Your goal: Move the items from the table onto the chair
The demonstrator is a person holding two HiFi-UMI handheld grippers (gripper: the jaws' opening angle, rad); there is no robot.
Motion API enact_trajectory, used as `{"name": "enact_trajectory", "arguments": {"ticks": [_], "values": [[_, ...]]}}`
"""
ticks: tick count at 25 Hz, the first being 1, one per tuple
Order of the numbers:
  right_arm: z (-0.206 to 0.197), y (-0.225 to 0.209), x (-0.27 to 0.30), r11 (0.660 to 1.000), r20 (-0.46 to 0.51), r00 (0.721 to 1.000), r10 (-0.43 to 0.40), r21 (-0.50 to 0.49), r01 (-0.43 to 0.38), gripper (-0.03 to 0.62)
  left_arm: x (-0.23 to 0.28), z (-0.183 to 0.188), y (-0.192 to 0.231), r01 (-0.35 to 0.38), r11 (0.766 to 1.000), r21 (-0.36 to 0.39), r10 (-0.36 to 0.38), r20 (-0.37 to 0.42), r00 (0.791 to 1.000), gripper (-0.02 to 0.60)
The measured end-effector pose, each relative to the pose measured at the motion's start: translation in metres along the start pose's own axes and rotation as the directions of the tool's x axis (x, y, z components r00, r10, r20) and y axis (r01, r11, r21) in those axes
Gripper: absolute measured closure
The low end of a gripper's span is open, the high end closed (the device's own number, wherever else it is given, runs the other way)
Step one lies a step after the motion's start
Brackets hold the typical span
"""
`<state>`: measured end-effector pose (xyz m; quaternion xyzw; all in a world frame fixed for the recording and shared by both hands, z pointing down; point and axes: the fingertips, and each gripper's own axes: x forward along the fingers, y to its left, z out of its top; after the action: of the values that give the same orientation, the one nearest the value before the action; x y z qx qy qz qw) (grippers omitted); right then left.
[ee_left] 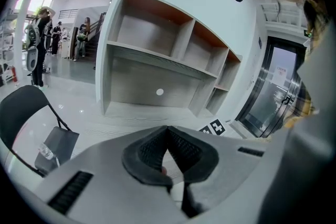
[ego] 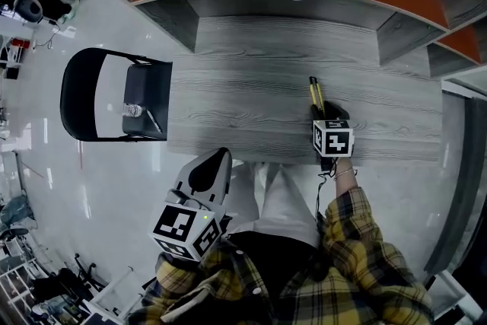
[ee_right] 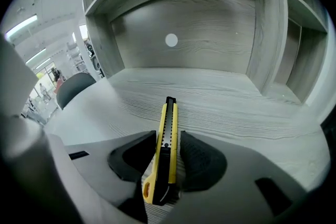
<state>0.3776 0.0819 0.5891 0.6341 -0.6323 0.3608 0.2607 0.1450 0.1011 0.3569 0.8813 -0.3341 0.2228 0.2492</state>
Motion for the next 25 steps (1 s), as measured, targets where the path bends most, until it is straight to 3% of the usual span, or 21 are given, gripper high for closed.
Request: {"name": "enact_trajectory", "arguments": {"ticks": [5,12,18,25], "values": [[0.003,-0.003,0.003,0.992,-0.047,0.999,-0.024,-0.121,0.018,0.456,0.005,0.006,-0.006,0.014,1.000,0.000,-0.014,0.026,1.000,0.578],[0.001,0.011,-0.017,0.997,-0.099,0.993,0.068,-0.030,-0.071,0.467,-0.004,0.020,-0.014,0.029,0.999,0.018,-0.031,0.066,0.997,0.578],[0.017,0.013,-0.035,0.992,-0.023,0.993,0.116,-0.049,-0.117,0.467,-0.003,0.036,-0.015,0.019,0.999,0.028,-0.022,0.135,0.991,0.578],[0.054,0.055,-0.069,0.976,0.070,0.974,0.215,-0.045,-0.212,0.467,-0.014,0.044,0.008,-0.009,1.000,-0.006,0.010,0.179,0.984,0.578]]}}
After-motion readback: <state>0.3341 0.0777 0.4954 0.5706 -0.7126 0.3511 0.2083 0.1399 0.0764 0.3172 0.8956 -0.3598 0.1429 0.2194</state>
